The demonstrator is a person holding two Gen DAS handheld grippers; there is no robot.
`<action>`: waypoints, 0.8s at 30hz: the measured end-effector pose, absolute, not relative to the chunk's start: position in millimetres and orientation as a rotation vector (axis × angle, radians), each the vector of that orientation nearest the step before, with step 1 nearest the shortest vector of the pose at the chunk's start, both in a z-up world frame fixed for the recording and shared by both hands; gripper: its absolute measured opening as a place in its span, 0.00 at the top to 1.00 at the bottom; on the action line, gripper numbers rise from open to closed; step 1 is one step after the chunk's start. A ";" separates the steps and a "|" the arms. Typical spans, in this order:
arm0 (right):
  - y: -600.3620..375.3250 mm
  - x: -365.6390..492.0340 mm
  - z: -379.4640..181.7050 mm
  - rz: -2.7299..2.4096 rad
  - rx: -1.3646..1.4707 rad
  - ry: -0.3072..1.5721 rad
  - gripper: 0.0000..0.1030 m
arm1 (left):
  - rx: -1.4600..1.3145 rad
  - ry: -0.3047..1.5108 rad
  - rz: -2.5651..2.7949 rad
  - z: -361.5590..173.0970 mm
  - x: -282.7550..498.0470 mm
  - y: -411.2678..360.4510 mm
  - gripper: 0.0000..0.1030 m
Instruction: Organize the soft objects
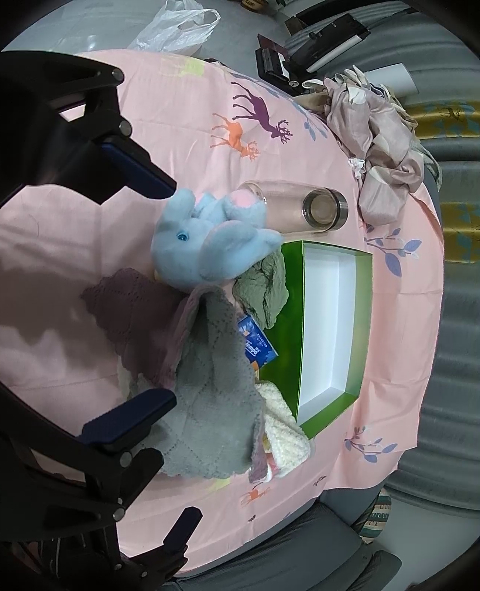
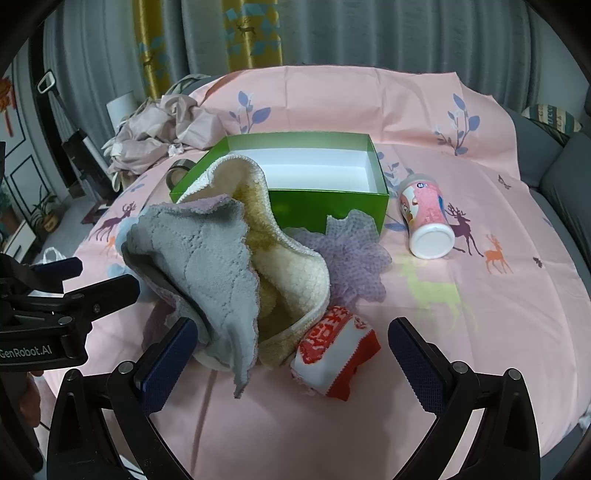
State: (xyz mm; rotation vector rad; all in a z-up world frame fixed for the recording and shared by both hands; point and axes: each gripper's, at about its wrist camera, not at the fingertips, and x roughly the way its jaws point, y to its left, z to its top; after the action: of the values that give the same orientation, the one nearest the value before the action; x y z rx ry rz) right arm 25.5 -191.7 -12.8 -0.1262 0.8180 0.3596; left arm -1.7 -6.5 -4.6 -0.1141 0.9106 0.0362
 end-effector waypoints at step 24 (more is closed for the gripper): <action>-191.3 24.7 -12.1 0.362 -0.125 0.815 0.00 | -0.126 0.909 0.023 -5.8 -3.2 -6.1 0.01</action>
State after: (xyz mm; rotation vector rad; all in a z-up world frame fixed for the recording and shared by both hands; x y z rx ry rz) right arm 24.7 -191.3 -12.1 -0.1254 0.8152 0.3617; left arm -3.2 -6.1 -5.8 -0.1264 0.9094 0.0226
